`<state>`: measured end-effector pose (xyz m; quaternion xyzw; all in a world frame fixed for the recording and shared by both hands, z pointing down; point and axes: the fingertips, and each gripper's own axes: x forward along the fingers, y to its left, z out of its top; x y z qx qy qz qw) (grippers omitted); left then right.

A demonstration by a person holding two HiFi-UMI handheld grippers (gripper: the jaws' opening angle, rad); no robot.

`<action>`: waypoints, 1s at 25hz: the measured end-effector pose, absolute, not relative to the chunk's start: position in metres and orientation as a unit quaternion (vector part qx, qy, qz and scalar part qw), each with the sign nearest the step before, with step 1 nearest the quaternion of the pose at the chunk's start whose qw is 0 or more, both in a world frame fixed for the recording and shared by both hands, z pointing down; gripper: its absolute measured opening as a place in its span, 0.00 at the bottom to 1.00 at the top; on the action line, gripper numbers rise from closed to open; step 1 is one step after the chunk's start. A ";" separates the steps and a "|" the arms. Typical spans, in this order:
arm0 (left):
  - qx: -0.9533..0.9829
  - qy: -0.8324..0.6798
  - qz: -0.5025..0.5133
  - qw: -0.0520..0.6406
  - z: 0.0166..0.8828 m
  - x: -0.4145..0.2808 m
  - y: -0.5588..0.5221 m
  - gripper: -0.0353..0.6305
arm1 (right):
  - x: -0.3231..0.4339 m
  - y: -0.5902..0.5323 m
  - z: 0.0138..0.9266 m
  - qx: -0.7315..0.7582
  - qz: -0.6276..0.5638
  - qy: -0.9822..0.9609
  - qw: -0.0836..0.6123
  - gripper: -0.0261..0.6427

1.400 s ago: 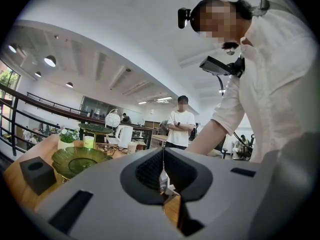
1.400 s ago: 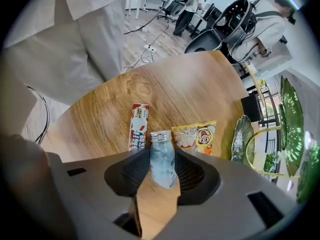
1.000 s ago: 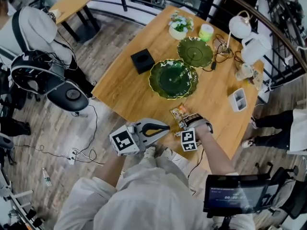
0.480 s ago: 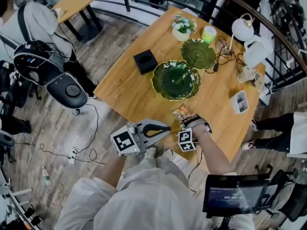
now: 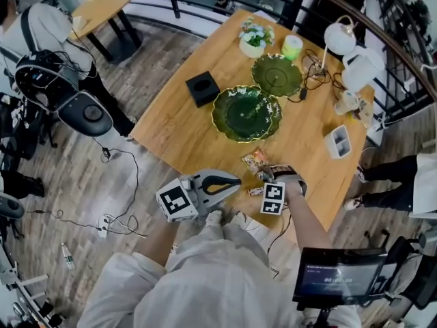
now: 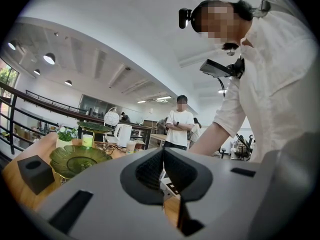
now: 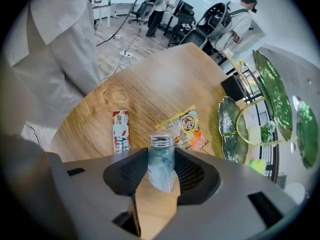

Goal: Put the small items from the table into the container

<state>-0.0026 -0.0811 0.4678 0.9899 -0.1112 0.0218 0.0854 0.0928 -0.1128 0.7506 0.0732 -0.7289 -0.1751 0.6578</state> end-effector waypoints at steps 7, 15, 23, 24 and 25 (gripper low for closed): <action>0.992 -0.092 0.020 0.077 0.464 0.012 -0.085 0.07 | 0.084 -0.121 0.708 0.215 -0.046 -0.811 0.542 0.28; 0.994 -0.080 0.007 0.067 0.454 0.023 -0.091 0.07 | 0.092 -0.143 0.619 0.391 0.128 -0.868 0.278 0.28; 0.996 -0.073 -0.001 0.057 0.444 0.028 -0.091 0.07 | 0.112 -0.144 0.546 0.440 0.224 -0.869 0.041 0.28; 0.996 -0.073 -0.002 0.056 0.442 0.029 -0.091 0.07 | 0.114 -0.142 0.539 0.437 0.238 -0.867 0.011 0.28; 0.996 -0.072 -0.002 0.055 0.441 0.029 -0.091 0.07 | 0.115 -0.141 0.533 0.435 0.250 -0.865 -0.014 0.28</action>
